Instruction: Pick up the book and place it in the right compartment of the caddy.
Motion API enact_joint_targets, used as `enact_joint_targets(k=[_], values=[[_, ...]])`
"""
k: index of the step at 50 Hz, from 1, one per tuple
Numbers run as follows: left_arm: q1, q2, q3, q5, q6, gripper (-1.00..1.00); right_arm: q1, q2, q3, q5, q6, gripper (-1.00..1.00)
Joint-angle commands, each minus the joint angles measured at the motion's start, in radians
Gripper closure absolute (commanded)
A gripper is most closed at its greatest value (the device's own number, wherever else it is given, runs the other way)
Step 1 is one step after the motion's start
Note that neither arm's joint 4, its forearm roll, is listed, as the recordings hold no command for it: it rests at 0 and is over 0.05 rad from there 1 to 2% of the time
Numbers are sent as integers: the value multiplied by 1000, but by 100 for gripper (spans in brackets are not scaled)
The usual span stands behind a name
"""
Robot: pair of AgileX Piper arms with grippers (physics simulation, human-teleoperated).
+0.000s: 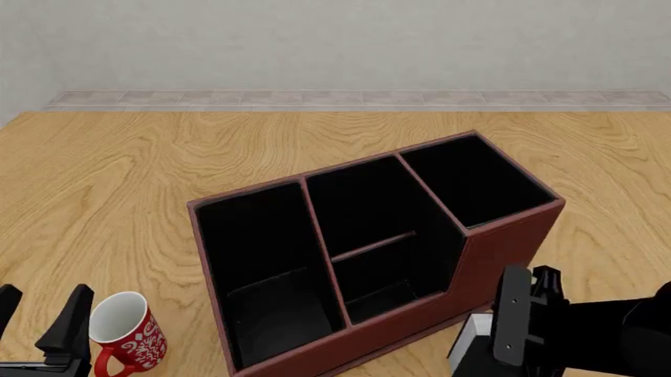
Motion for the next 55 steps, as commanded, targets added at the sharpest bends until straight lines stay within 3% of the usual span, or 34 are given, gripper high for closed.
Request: enact_joint_targets(k=[1, 11, 23, 55], values=[[-2, 1, -1, 1, 0, -100, -18, -7, 20, -5, 55, 100], [-2, 1, -1, 1, 0, -100, 6, -47, -8, 53, 66, 100], [-2, 1, -1, 1, 0, -100, -29, -100, -37, 123, 27, 100], [-2, 3, -4, 8, 0, -100, -79, -234, -121, 296, 4, 100]])
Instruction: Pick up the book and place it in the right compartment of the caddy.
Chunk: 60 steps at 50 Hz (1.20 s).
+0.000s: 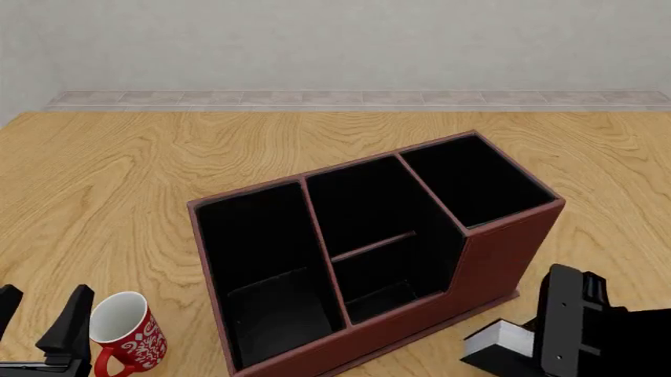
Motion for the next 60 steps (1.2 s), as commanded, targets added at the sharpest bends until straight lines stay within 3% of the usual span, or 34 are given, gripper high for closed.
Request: enact_joint_targets(k=[1, 14, 19, 32, 49, 60], values=[[-2, 1, -3, 3, 0, -100, -43, -78, -22, 22, 47, 100], [-2, 1, 0, 1, 0, -100, -18, -100, -70, 66, 69, 100], [-2, 2, 0, 1, 0, -100, 49, -108, -127, 102, 115, 100], [-2, 2, 0, 1, 1, -100, 114, -115, -238, 164, 152, 100], [-1, 1, 0, 1, 1, -100, 143, -85, -364, 182, 153, 100], [-2, 2, -1, 2, 1, -100, 132, -62, -437, 182, 121, 100]])
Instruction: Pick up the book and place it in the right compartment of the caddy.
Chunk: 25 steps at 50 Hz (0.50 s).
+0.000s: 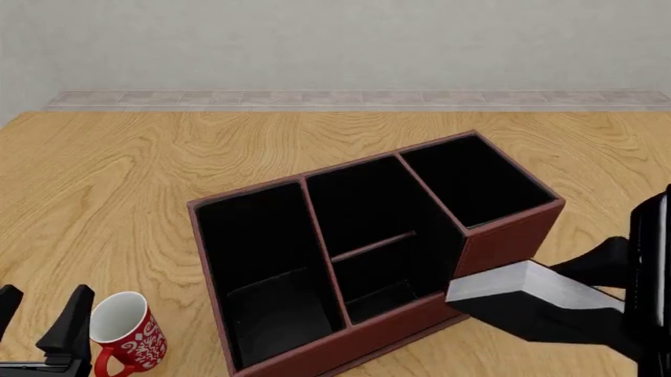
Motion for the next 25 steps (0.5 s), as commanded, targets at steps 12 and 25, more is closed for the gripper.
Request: enact_joint_targets(k=[12, 25], values=[[-2, 1, -1, 2, 0, -100, -30, 26, -134, 0, 6, 100], [-2, 1, -1, 2, 1, -100, -30, 62, -215, 0, -20, 100]])
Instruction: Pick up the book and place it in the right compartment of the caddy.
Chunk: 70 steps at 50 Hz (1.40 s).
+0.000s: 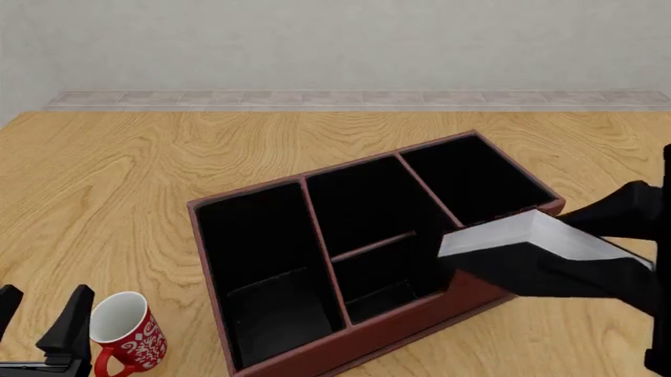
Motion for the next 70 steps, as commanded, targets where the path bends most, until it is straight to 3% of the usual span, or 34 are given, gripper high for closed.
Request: enact_joint_targets(k=[1, 45, 61, 70], values=[[-2, 1, 0, 0, 0, -100, -30, 9, -68, 0, 25, 100], [-12, -1, 1, 1, 1, -100, -96, 218, -339, 0, -70, 100], [-12, 0, 0, 2, 0, -100, -196, 342, -411, 0, -157, 100], [-12, -1, 2, 0, 0, -100, -230, 394, -446, 0, -167, 100]])
